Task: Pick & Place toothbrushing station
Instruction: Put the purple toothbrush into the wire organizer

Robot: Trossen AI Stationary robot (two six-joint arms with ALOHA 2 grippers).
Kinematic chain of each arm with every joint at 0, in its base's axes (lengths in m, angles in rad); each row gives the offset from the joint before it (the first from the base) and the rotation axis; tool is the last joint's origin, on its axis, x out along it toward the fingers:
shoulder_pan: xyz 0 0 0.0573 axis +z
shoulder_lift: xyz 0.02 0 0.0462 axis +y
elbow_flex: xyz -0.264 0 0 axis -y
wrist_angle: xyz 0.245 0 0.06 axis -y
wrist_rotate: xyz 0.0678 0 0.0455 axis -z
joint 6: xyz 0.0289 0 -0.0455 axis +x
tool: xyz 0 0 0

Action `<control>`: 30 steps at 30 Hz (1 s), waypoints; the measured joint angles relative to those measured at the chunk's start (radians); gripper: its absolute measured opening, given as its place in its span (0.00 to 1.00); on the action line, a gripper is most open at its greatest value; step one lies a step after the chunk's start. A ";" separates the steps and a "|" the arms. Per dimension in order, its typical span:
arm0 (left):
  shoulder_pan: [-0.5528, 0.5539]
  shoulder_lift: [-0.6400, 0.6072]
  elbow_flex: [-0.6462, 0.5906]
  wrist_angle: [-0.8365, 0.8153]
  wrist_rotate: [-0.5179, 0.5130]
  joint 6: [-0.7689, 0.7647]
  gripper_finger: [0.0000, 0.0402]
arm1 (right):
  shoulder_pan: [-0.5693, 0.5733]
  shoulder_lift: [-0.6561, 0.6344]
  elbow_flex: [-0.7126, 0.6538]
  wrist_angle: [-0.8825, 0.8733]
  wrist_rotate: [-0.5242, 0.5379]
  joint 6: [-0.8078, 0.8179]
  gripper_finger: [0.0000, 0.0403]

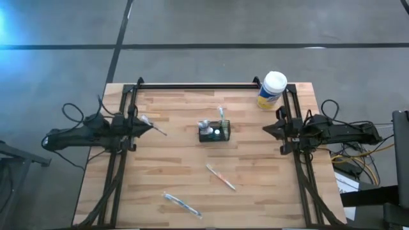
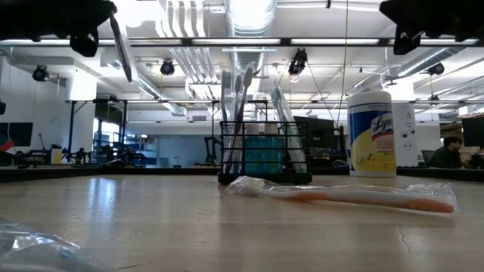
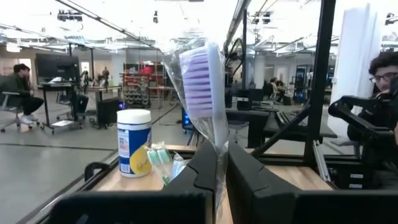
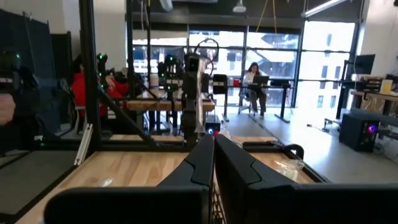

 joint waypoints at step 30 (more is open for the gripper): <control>0.000 -0.014 -0.144 0.072 0.001 0.013 0.04 | 0.000 -0.157 -0.142 0.000 0.001 0.014 0.02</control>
